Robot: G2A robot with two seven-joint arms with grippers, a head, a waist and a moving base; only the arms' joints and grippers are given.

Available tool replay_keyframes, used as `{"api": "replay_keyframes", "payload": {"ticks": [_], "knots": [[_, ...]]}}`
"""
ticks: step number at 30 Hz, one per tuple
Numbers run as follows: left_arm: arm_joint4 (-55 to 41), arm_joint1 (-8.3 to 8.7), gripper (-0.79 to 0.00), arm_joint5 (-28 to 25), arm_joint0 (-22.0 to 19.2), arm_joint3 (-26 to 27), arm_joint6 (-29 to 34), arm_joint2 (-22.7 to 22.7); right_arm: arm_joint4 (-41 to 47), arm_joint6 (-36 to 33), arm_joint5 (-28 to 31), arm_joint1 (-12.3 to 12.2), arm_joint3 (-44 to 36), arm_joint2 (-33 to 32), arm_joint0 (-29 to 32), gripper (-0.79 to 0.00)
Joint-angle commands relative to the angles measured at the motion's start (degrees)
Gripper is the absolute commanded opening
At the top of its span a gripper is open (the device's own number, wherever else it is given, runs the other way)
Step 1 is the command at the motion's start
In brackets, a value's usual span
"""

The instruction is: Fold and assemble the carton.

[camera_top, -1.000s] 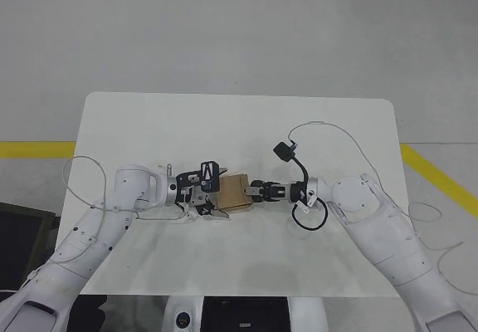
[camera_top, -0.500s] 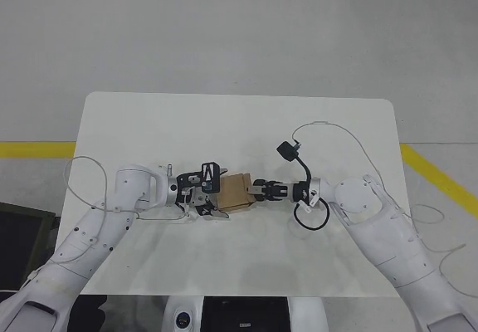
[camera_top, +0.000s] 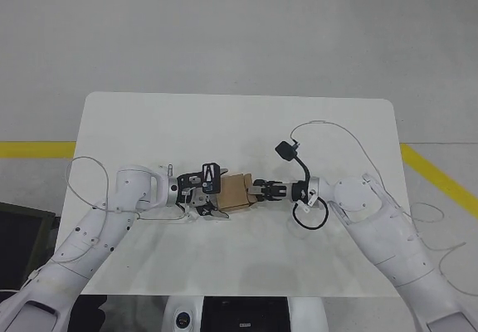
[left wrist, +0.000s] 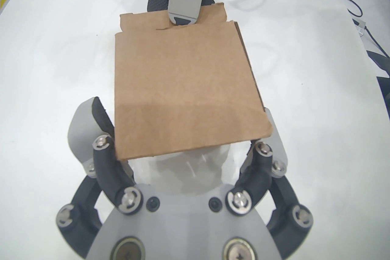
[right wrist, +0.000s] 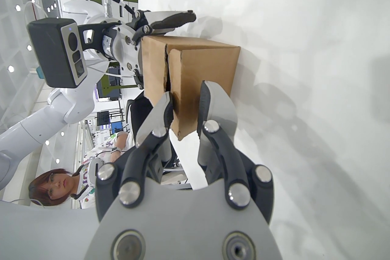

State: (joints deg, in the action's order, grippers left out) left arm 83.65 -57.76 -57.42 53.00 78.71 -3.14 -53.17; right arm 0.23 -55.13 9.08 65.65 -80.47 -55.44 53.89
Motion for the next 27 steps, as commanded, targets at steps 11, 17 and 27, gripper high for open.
{"api": "replay_keyframes", "payload": {"ticks": [11, 17, 27], "knots": [[0.5, -0.03, 0.0, 0.1, 0.1, 0.0, -0.4, -0.1, -1.2, -1.7, -0.6, 0.6, 0.1, 1.9, -2.4, -0.64], [0.6, -0.05, 0.0, 0.0, 0.2, 0.2, -0.3, -0.1, -1.1, -2.2, -0.3, 1.1, 0.7, 3.2, -3.7, -0.628], [1.0, -0.03, 0.0, 0.0, 0.3, 0.4, -0.1, -0.2, -2.0, -1.7, 0.1, 0.4, -0.6, 1.0, -2.3, -0.591]]}}
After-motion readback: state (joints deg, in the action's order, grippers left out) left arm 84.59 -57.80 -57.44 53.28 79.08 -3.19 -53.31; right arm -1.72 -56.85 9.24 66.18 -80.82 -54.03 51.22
